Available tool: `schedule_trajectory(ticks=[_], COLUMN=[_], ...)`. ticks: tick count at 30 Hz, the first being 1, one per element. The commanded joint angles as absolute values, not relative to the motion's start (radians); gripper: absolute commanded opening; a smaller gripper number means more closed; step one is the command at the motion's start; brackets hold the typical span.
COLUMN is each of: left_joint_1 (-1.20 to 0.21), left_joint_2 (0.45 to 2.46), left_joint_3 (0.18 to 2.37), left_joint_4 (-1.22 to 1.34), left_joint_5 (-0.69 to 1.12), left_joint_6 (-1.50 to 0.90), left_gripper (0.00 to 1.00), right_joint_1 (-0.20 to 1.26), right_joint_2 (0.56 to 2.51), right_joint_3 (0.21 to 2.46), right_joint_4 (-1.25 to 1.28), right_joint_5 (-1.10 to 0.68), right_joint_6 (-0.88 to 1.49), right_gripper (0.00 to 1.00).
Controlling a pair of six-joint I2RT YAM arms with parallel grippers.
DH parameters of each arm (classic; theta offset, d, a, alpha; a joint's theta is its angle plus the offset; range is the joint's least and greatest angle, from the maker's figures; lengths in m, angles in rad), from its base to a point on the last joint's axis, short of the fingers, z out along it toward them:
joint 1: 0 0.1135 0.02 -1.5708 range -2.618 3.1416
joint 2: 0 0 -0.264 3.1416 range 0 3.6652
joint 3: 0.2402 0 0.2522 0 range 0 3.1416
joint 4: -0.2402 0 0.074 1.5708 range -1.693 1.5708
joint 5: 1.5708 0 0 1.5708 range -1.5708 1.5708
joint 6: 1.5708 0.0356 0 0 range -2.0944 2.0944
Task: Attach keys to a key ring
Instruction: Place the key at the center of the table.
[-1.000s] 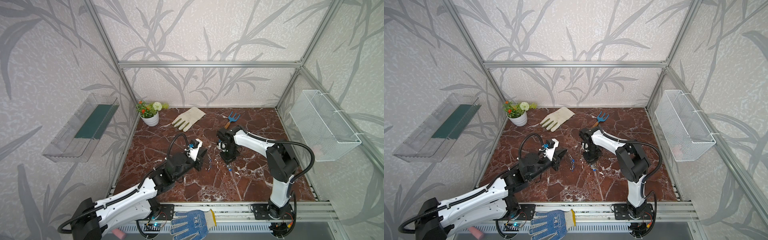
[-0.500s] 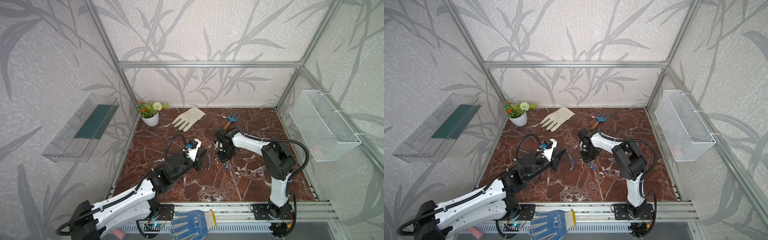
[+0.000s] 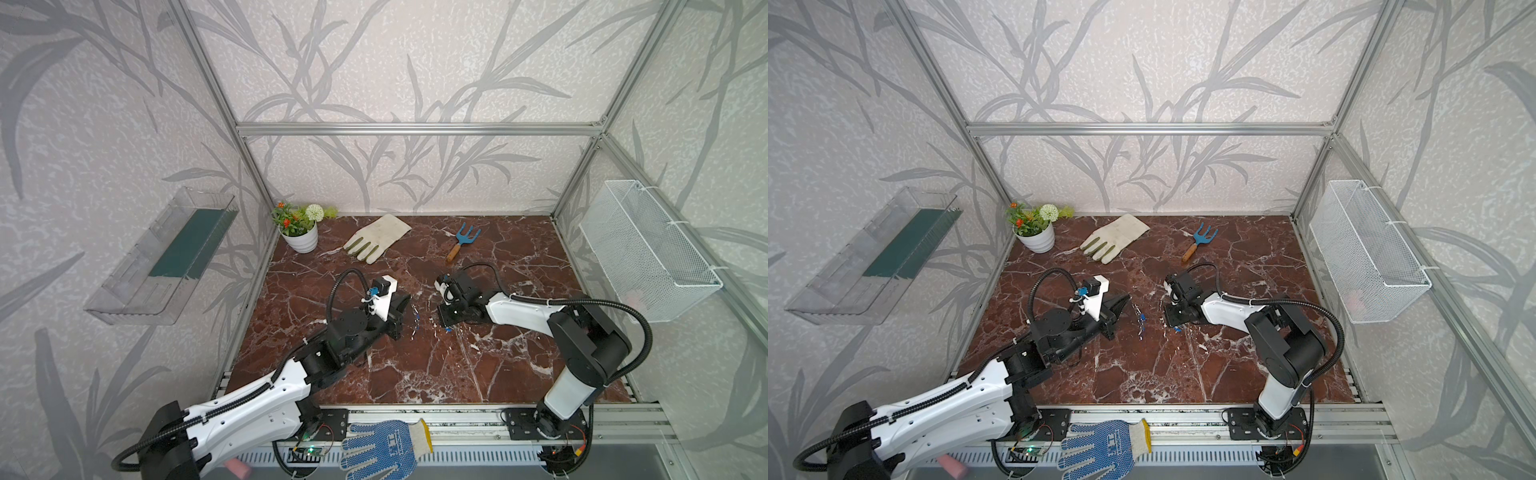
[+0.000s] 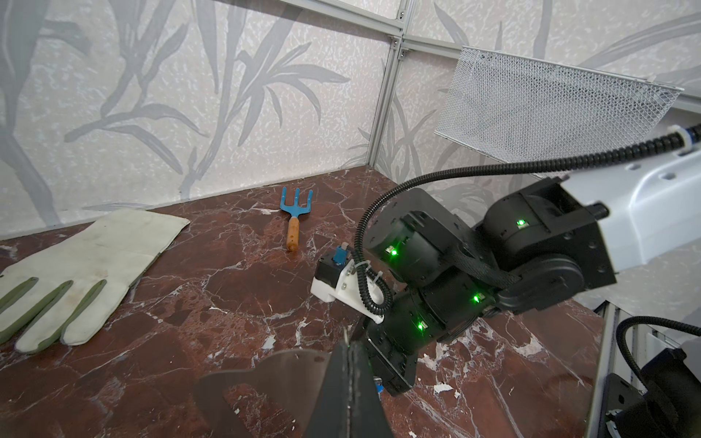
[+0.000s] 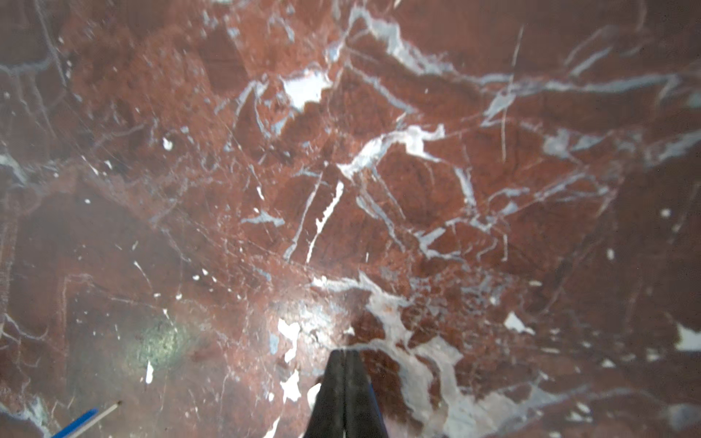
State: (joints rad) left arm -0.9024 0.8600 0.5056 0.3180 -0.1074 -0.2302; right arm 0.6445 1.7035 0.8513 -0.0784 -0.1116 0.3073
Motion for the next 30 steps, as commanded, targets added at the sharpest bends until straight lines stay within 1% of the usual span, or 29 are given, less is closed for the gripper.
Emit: schedule_trajectory(ticks=[1, 5, 8, 9, 11, 13, 16, 21, 23, 26, 30], left_joint_1=[-0.905, -0.905, -0.905, -0.905, -0.905, -0.905, -0.905, -0.906, -0.905, -0.905, -0.905], left_joint_2=[0.830, 0.802, 0.776, 0.766, 0.747, 0.731, 0.713, 0.696, 0.693, 0.692, 0.676], left_joint_3=[0.504, 0.491, 0.492, 0.492, 0.490, 0.483, 0.476, 0.452, 0.437, 0.416, 0.391], left_joint_4=[0.355, 0.356, 0.326, 0.314, 0.294, 0.286, 0.270, 0.280, 0.290, 0.301, 0.305], left_joint_5=[-0.147, -0.154, -0.151, -0.150, -0.153, -0.154, -0.146, -0.123, -0.114, -0.109, -0.105], left_joint_6=[-0.273, -0.304, -0.314, -0.317, -0.319, -0.322, -0.327, -0.325, -0.320, -0.305, -0.276], left_gripper=[0.00, 0.00, 0.00, 0.00, 0.00, 0.00, 0.00, 0.00, 0.00, 0.00, 0.00], right_joint_1=[0.655, 0.657, 0.659, 0.658, 0.658, 0.658, 0.659, 0.659, 0.656, 0.656, 0.657], right_joint_2=[1.712, 1.681, 1.670, 1.661, 1.637, 1.605, 1.554, 1.473, 1.459, 1.472, 1.555], right_joint_3=[0.756, 0.677, 0.659, 0.656, 0.652, 0.654, 0.665, 0.675, 0.702, 0.790, 0.968], right_joint_4=[0.071, 0.195, 0.213, 0.218, 0.219, 0.204, 0.166, 0.127, 0.065, -0.097, -0.379], right_joint_5=[-0.036, -0.043, -0.054, -0.059, -0.065, -0.067, -0.071, -0.052, -0.050, -0.084, -0.137], right_joint_6=[0.312, 0.309, 0.310, 0.310, 0.313, 0.314, 0.309, 0.305, 0.306, 0.282, 0.225], right_gripper=[0.00, 0.00, 0.00, 0.03, 0.13, 0.19, 0.25, 0.28, 0.31, 0.32, 0.32])
